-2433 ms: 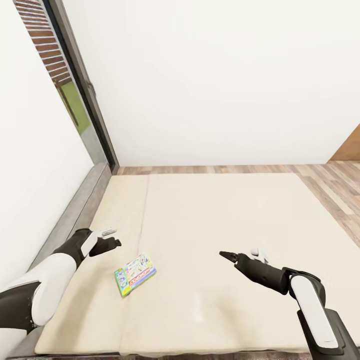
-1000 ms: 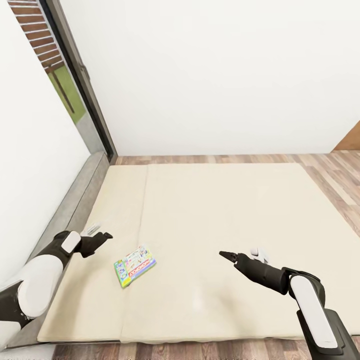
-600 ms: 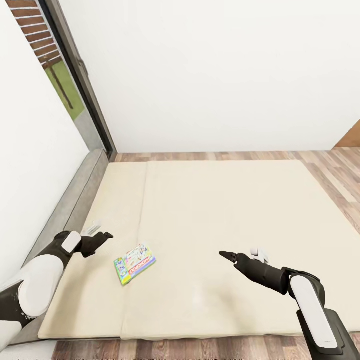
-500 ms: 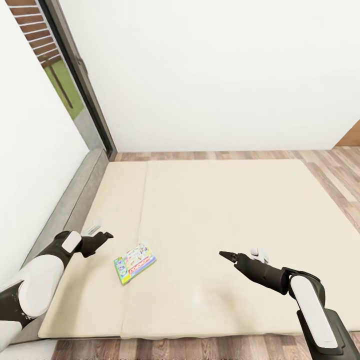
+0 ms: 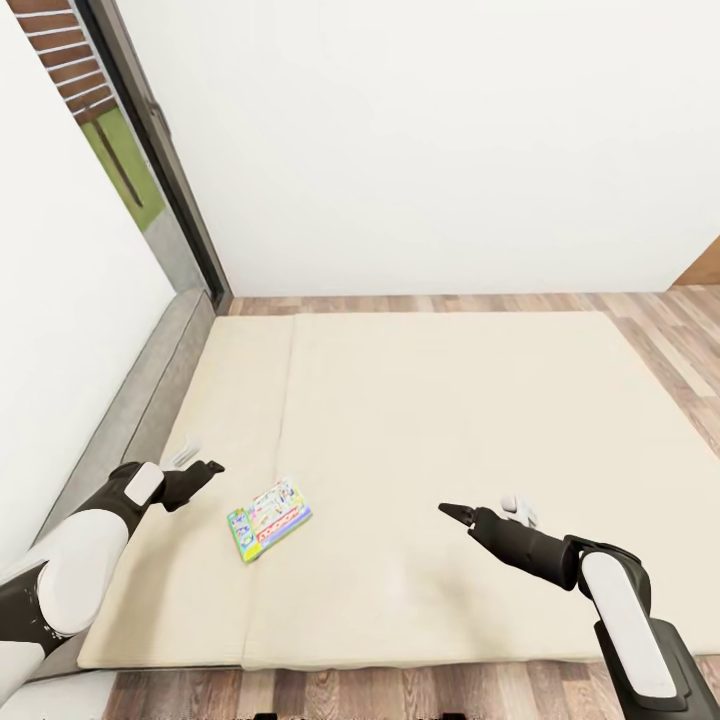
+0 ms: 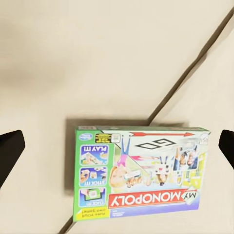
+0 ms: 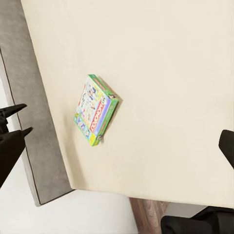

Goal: Put all the toys in the child's room - the three board games (two on the bed and one on the table), the two jigsaw puzzles on the table, and the tennis ball on the table - inside the toy box on the table in the child's room.

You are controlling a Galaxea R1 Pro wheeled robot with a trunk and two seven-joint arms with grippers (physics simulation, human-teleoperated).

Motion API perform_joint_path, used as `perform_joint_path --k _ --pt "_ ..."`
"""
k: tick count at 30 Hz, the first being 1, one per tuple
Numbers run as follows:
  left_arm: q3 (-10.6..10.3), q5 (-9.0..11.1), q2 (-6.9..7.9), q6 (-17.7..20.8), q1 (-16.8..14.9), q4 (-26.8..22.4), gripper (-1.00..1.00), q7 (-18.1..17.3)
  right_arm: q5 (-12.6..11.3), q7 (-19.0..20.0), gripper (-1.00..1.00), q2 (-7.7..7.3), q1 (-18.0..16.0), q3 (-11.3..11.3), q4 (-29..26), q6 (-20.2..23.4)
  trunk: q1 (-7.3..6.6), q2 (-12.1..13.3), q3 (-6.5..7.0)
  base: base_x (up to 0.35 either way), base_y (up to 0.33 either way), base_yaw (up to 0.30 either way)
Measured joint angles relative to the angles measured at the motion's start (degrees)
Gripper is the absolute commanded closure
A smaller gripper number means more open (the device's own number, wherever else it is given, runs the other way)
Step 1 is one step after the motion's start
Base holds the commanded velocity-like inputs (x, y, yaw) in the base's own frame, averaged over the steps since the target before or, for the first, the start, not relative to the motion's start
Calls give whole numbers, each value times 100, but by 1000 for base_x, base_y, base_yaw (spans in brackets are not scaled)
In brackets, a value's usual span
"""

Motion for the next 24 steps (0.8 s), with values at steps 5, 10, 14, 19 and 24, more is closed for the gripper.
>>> perform_joint_path --k 5,10,14,19,24 --pt "-1 0 -5 -16 0 0 -100 0 -25 39 -100 6 11 -2 0 9 0 0 -46 0 0 0" --pt "-1 1 -14 -29 0 1 -100 1 -64 255 -100 -27 -24 -11 -4 21 0 0 -92 0 0 0" --pt "-1 0 -23 -34 0 1 -100 5 -111 581 -100 -63 -203 -18 -9 74 0 0 -129 0 0 0" --pt "5 -2 -41 -35 0 1 -100 7 -137 905 -100 -81 -426 -9 -8 83 0 0 -175 0 0 0" --pt "13 -10 -51 -87 0 1 -100 19 -151 1149 -100 -88 -585 -18 -5 83 0 0 -222 0 0 7"
